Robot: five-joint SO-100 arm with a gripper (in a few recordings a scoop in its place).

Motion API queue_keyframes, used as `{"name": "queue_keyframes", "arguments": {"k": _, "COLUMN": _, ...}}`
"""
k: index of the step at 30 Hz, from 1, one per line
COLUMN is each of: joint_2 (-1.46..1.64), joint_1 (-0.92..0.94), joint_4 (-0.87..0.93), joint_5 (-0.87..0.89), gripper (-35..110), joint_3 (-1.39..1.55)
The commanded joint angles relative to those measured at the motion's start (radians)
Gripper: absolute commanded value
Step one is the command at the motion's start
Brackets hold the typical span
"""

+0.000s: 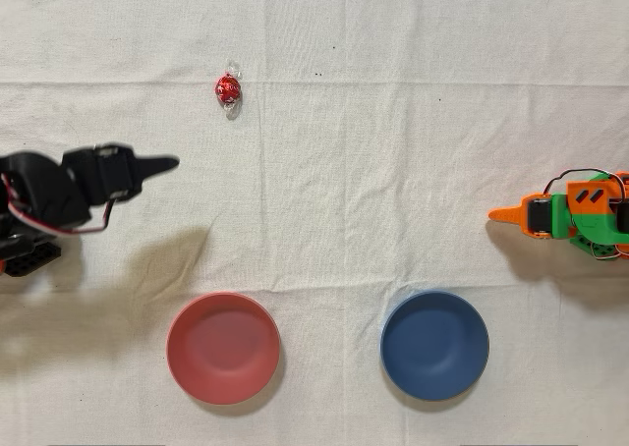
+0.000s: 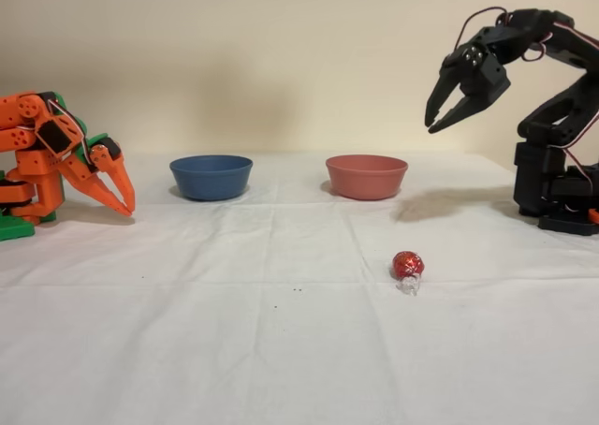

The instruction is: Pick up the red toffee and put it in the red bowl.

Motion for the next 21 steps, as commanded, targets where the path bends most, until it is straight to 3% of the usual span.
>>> {"name": "queue_keyframes", "arguments": {"k": 1, "joint_2": -0.158, "joint_1": -0.117, "joint_4": -0.011, "joint_5": 0.037, "gripper": 0, "joint_3": -0.184}}
{"name": "queue_keyframes", "arguments": {"k": 14, "joint_2": -0.626, "joint_1": -0.261, "joint_4": -0.006, "joint_5": -0.008, "gripper": 0, "joint_3": -0.448}}
{"name": "queue_keyframes", "arguments": {"k": 18, "joint_2": -0.739, "joint_1": -0.262, "joint_4": 0.015, "joint_5": -0.233, "gripper": 0, "joint_3": -0.508}}
{"name": "queue_keyframes", "arguments": {"k": 21, "joint_2": -0.781, "joint_1": -0.261, "joint_4": -0.035, "joint_5": -0.25, "gripper": 0, "joint_3": -0.497}}
